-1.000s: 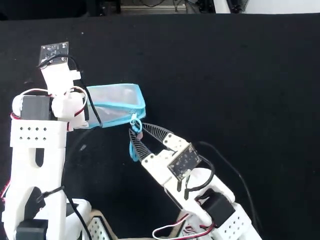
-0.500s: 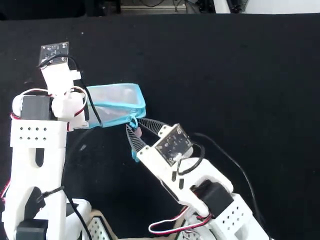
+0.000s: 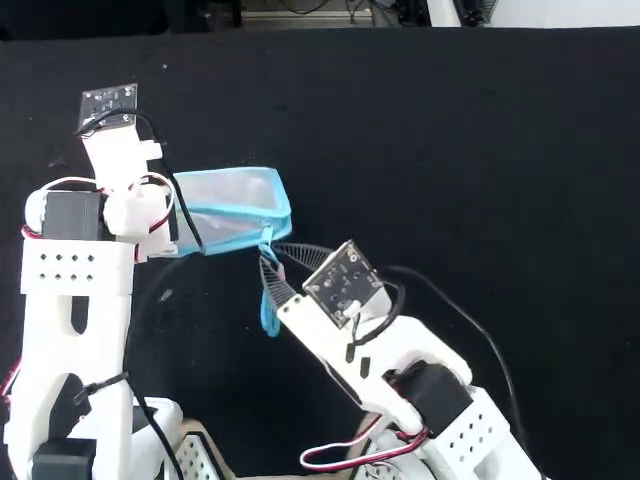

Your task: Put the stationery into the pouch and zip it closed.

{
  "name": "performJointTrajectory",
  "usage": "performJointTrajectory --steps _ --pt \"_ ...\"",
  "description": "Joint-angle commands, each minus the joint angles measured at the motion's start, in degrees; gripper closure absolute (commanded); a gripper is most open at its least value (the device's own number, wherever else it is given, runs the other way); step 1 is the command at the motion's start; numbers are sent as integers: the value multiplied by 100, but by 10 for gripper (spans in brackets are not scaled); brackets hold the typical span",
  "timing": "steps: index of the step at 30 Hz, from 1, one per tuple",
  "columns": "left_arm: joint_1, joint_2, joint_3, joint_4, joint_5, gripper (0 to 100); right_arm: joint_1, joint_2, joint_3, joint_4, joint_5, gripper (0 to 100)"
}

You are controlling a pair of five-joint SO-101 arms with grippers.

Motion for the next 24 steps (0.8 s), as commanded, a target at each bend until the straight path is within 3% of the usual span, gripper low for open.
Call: performJointTrajectory --steps 1,9,16,24 --pt "-4 62 163 -9 -53 970 79 40 -268 -290 -9 963" --pt "-4 62 163 -9 -53 970 79 48 -163 -273 -9 977" --pt "-4 62 163 -9 -53 970 79 48 136 -273 -9 858" --pt "-4 62 163 -9 -53 970 79 -4 66 -527 0 982"
